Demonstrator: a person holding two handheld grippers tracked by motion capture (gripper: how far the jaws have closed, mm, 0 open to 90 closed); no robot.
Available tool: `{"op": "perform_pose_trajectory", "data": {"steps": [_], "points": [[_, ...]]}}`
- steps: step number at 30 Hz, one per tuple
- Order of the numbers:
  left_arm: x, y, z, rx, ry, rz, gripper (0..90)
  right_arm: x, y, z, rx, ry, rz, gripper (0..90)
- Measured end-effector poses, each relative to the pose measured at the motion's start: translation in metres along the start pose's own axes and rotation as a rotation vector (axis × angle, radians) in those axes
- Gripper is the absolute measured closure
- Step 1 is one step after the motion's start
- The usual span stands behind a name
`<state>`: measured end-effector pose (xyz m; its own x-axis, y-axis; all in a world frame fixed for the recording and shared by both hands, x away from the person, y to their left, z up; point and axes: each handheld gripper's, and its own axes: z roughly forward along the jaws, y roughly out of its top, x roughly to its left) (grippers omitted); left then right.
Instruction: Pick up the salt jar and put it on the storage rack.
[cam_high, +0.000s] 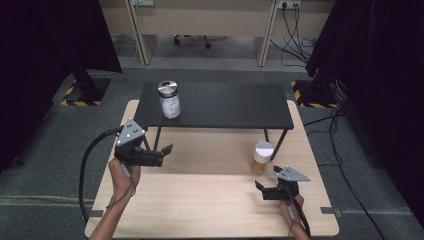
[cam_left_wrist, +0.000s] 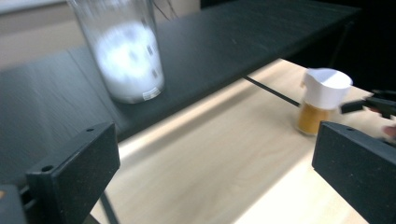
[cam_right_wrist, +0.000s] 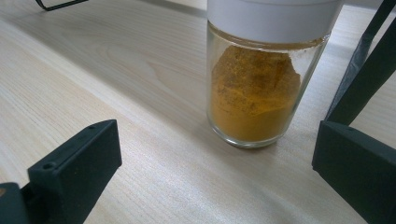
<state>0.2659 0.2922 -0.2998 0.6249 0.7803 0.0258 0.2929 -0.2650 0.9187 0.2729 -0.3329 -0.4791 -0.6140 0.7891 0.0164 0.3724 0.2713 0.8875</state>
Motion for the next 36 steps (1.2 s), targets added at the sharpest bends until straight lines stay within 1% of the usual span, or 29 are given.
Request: {"op": "perform_pose_trajectory", "data": {"steps": [1,2,3,7,9,11,12,13,15,18,21,23,25,27,30,31,32,34,36], "points": [[0.000,0.000,0.000,0.000,0.000,0.000,0.3,0.000,0.000,0.000,0.000,0.000,0.000,1.4],[0.000,-0.011,0.002,-0.001,-0.002,-0.007,0.3,0.000,0.000,0.000,0.001,0.000,0.000,1.4],[0.000,-0.016,0.003,-0.001,0.003,-0.007,0.5,0.000,0.000,0.000,0.000,0.000,-0.002,1.4],[0.000,-0.048,0.012,-0.017,0.001,-0.018,0.7,0.001,0.000,0.000,0.000,-0.002,-0.003,1.3],[0.003,-0.061,0.017,-0.019,-0.011,-0.024,0.7,0.000,0.000,0.000,0.000,-0.002,-0.003,1.4],[0.004,-0.078,0.023,-0.036,-0.022,-0.025,0.9,0.001,0.000,0.000,0.002,-0.003,-0.003,1.4],[0.006,-0.085,0.026,-0.038,-0.032,-0.022,0.9,0.001,0.000,0.000,0.001,-0.002,-0.004,1.4],[0.008,-0.093,0.030,-0.038,-0.051,-0.027,0.9,0.001,0.000,0.000,0.001,-0.003,-0.003,1.4],[0.013,-0.103,0.036,-0.029,-0.084,-0.028,1.2,0.001,0.000,0.000,0.001,-0.003,-0.002,1.4],[0.011,-0.115,0.043,-0.023,-0.071,-0.025,1.6,0.001,0.000,0.000,0.002,-0.002,-0.002,1.4],[0.014,-0.132,0.051,-0.028,-0.082,-0.029,1.8,0.001,0.000,0.000,0.002,-0.003,-0.004,1.4],[0.014,-0.140,0.057,-0.024,-0.086,-0.026,2.3,0.001,0.000,0.000,0.002,-0.003,-0.006,1.4],[0.013,-0.146,0.062,-0.010,-0.088,-0.018,2.4,0.001,0.000,0.000,0.003,-0.003,-0.006,1.4],[0.009,-0.152,0.067,-0.001,-0.075,-0.011,2.5,0.001,0.000,0.000,0.002,-0.003,-0.004,1.3],[0.006,-0.161,0.075,0.007,-0.066,-0.006,2.7,0.001,0.000,0.000,0.003,-0.004,-0.006,1.3],[0.006,-0.161,0.075,0.007,-0.066,-0.006,3.0,0.001,0.000,0.000,0.003,-0.004,-0.006,1.3],[0.006,-0.163,0.078,0.014,-0.065,0.005,3.1,0.001,0.000,0.000,0.002,-0.003,-0.006,1.3],[0.003,-0.165,0.081,0.017,-0.048,0.017,3.0,0.001,0.000,0.000,0.003,-0.003,-0.005,1.3],[0.003,-0.168,0.081,0.011,-0.050,0.011,3.1,0.001,0.000,0.000,0.002,-0.002,-0.006,1.4]]}}
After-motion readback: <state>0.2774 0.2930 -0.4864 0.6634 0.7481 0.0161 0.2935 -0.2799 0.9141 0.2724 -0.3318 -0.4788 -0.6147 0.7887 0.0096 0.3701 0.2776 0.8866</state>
